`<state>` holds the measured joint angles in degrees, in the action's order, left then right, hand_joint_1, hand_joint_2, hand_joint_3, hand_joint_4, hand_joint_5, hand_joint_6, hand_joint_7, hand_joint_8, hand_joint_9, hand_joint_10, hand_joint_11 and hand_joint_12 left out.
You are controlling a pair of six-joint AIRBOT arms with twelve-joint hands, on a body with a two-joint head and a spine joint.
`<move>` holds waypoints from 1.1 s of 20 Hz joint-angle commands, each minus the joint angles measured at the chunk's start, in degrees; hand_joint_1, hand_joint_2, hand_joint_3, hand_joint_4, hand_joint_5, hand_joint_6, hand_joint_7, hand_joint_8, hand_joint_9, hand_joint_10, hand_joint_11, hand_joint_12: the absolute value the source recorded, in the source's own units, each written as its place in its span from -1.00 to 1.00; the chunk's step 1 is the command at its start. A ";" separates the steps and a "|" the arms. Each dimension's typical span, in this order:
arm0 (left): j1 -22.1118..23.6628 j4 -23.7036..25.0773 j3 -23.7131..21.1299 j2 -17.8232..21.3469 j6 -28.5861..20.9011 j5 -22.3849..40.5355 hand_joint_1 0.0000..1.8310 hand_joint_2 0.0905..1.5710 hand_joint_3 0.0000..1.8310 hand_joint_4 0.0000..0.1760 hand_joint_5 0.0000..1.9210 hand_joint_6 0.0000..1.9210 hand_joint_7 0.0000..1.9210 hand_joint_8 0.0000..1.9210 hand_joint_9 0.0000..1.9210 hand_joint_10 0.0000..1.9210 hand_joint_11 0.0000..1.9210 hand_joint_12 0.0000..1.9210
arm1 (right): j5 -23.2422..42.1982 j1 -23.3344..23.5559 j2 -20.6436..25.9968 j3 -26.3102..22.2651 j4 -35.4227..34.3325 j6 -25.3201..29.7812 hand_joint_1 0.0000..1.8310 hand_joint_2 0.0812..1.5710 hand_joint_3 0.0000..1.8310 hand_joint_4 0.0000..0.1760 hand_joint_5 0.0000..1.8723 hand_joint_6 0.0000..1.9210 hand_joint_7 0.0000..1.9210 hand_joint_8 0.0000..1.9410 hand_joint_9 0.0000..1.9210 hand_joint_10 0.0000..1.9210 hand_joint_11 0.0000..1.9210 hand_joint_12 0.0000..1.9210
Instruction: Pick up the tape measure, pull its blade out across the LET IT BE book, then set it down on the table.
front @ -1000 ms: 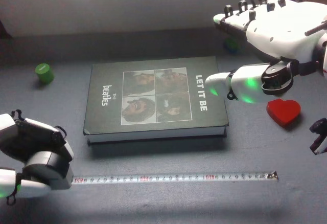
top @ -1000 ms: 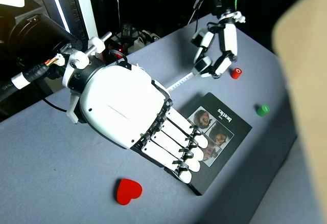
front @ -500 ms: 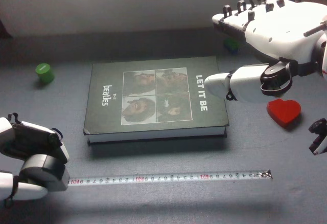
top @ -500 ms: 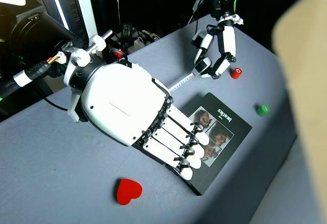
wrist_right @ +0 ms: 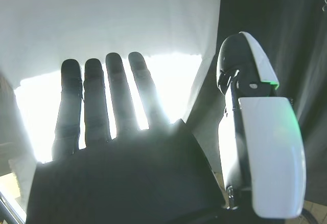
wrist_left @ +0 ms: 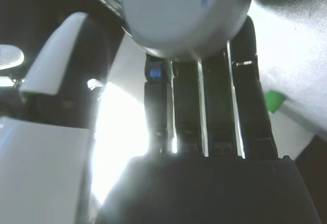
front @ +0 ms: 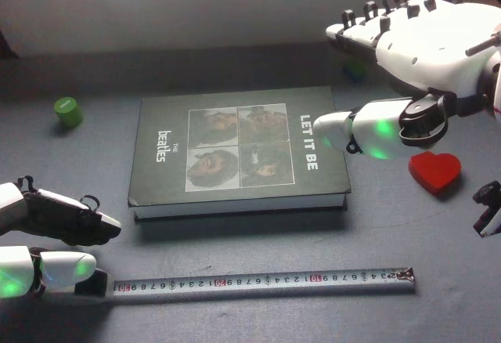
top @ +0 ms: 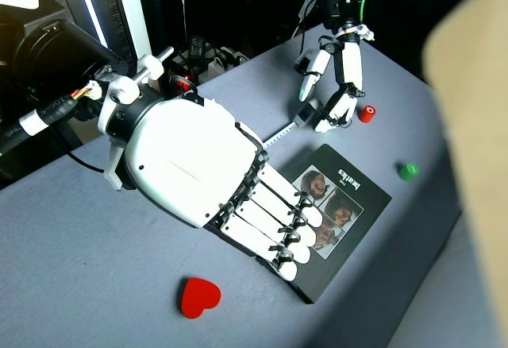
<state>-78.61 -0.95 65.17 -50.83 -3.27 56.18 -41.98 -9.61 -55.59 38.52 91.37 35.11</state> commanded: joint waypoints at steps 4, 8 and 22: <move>1.26 -1.37 0.13 2.71 -0.30 3.52 -0.38 0.41 -1.00 -1.00 -0.50 -1.00 -0.52 -1.00 -0.54 -1.00 -0.88 -0.15 | -0.89 0.18 0.15 -0.35 4.44 0.36 -0.83 0.43 -1.00 -1.00 -0.92 -1.00 -0.88 -1.00 -0.88 -1.00 -1.00 -0.41; 5.72 -1.49 -0.49 5.89 1.68 0.69 -0.41 0.40 -1.00 -1.00 -0.47 -0.99 -0.49 -0.99 -0.52 -0.99 -0.85 -0.14 | -0.83 0.16 0.16 -0.36 4.44 0.36 -0.83 0.43 -1.00 -1.00 -0.91 -1.00 -0.88 -1.00 -0.88 -1.00 -1.00 -0.43; 51.78 -27.18 -12.47 10.27 52.12 -35.06 -0.19 0.42 -1.00 -1.00 -0.20 0.96 -0.21 0.98 -0.12 0.98 -0.15 0.94 | -3.24 -0.12 -0.15 -1.91 4.44 0.57 0.08 0.22 -1.00 -1.00 -0.25 0.90 -0.04 0.96 0.34 0.99 0.57 1.00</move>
<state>-26.92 -29.02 52.69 -40.60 50.59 16.64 -43.48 -10.28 -55.81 36.80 91.74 35.38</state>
